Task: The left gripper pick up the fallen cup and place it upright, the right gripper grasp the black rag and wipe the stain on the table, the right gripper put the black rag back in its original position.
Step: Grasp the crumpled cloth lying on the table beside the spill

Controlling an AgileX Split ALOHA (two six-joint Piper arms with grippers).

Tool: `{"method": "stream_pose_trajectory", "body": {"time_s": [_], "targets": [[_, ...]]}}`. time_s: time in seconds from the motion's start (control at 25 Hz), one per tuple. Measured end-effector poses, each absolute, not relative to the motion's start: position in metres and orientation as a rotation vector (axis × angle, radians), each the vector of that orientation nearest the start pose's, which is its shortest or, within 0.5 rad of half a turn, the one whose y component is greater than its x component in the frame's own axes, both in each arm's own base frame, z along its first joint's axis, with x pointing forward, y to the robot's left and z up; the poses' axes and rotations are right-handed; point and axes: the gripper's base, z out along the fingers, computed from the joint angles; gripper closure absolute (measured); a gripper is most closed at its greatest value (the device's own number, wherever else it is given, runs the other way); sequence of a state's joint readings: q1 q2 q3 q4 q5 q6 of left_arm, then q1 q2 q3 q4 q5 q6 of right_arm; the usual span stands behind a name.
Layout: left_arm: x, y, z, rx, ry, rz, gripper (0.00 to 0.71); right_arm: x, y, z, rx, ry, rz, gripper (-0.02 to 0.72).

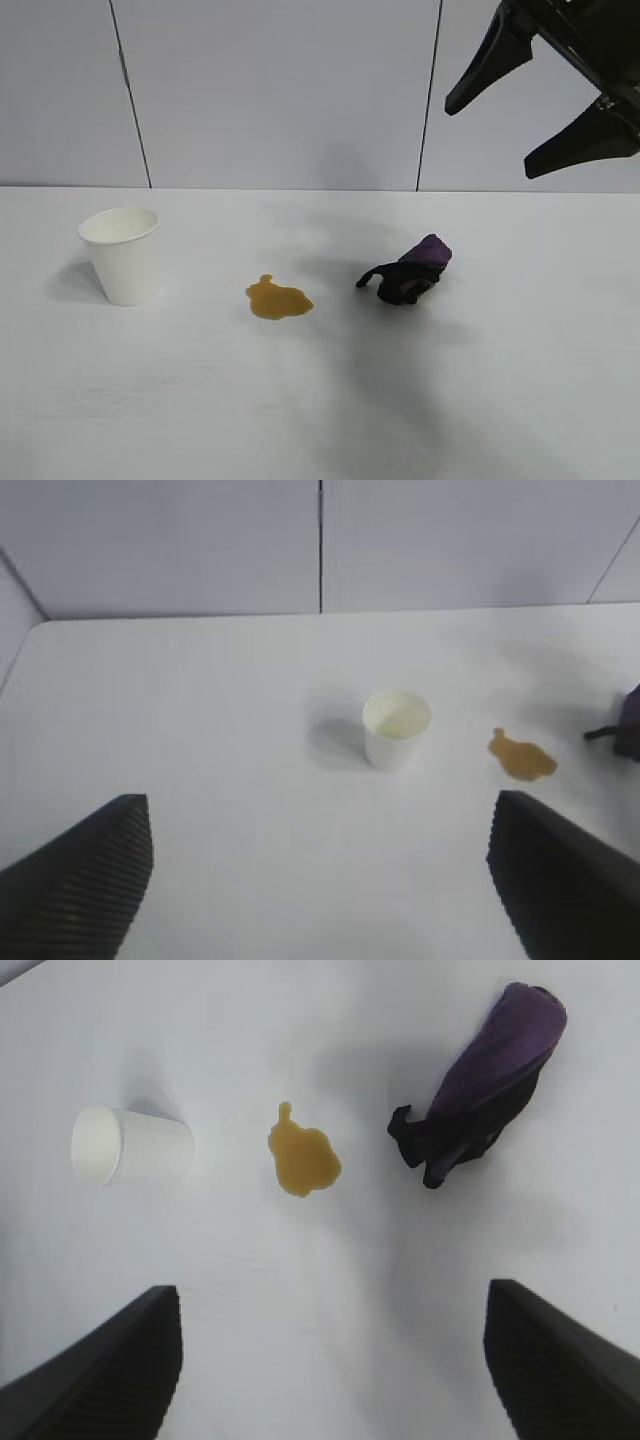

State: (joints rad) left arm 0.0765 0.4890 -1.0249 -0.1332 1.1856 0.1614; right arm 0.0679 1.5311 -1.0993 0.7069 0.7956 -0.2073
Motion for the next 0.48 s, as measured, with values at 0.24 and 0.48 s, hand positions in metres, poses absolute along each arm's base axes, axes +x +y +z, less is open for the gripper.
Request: {"method": "stream_pose_trajectory", "body": {"time_s": [0.24,0.48], "targets": [[-0.009,-0.007,0.391,0.016,2.087,0.002,0.053,0.310,0.063,0.275,0.156,2.580,0.770,0.135],[-0.028,-0.007,0.329,-0.023,2.114,0.010,0.053,0.310,0.064,0.275,0.155,2.582,0.771,0.135]]}}
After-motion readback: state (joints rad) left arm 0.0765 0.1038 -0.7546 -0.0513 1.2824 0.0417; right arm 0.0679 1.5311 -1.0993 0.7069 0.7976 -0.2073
